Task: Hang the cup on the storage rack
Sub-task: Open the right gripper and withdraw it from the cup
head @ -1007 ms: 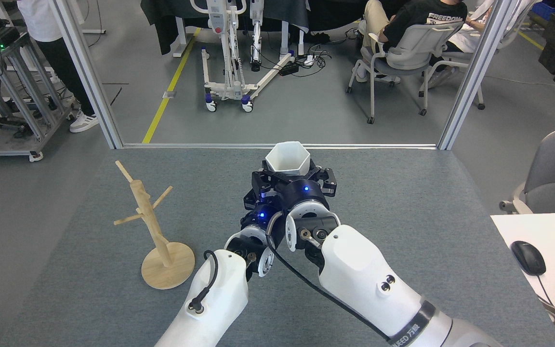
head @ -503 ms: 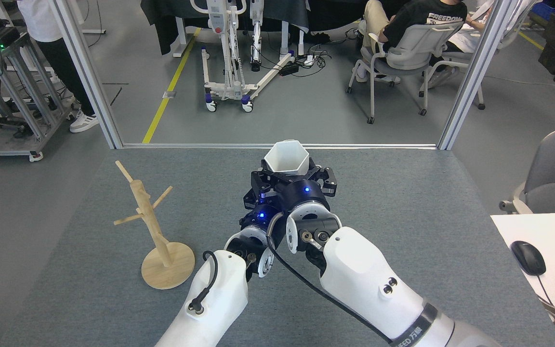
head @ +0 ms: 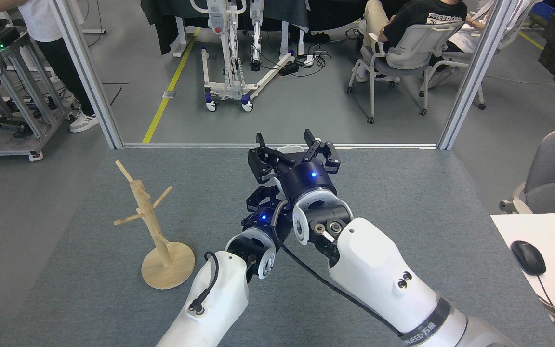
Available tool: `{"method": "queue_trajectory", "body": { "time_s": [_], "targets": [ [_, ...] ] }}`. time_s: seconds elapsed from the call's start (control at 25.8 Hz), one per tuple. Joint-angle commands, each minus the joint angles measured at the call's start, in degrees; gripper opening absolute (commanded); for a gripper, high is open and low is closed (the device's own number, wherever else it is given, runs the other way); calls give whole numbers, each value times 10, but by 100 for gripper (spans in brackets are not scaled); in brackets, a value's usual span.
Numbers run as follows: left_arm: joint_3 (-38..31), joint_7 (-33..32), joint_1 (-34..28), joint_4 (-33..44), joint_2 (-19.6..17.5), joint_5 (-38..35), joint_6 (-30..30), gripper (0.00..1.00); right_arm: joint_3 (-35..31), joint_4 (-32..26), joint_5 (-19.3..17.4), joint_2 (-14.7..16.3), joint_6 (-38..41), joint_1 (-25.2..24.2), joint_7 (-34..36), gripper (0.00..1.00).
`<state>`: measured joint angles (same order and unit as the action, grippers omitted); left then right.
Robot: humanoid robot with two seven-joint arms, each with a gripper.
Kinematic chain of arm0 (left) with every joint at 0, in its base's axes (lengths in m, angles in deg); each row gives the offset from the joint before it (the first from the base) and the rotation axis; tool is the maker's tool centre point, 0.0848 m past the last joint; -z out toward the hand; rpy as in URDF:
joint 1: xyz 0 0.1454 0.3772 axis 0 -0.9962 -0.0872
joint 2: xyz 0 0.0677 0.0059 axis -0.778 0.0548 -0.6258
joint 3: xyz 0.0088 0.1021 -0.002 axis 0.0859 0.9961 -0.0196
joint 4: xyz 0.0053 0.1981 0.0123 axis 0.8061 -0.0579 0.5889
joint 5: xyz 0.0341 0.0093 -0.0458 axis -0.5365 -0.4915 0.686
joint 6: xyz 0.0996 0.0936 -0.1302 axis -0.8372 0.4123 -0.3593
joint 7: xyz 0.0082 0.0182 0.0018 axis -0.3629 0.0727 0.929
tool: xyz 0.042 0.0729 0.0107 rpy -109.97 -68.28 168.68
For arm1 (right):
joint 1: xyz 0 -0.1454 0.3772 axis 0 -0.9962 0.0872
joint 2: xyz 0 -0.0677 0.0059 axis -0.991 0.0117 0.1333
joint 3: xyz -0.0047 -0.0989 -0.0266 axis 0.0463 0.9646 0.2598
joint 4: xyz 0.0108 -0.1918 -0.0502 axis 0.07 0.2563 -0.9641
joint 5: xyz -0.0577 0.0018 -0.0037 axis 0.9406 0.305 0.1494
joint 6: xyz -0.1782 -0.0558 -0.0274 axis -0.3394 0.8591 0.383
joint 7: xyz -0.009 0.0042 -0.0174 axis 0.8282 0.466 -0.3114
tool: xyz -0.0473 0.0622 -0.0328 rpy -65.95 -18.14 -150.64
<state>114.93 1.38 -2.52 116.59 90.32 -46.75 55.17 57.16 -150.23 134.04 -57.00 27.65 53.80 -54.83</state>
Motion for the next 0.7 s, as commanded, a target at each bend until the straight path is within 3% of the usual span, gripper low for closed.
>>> {"method": "queue_trajectory", "body": {
  "time_s": [0.0, 0.31, 0.46, 0.66],
  "targets": [
    [0, 0, 0, 0, 0, 0, 1, 6, -24, -24, 1, 16, 28, 3, 25, 99],
    [1, 2, -1, 3, 0, -3, -15, 6, -140, -18, 2, 89, 101, -3, 76, 99],
    [2, 5, -2, 25, 0, -6, -44, 5, -211, 24, 7, 104, 110, -62, 76, 99],
    [1, 15, -27, 84, -5, -74, -56, 6, -277, 106, 97, 103, 114, -151, 83, 99]
  ]
}}
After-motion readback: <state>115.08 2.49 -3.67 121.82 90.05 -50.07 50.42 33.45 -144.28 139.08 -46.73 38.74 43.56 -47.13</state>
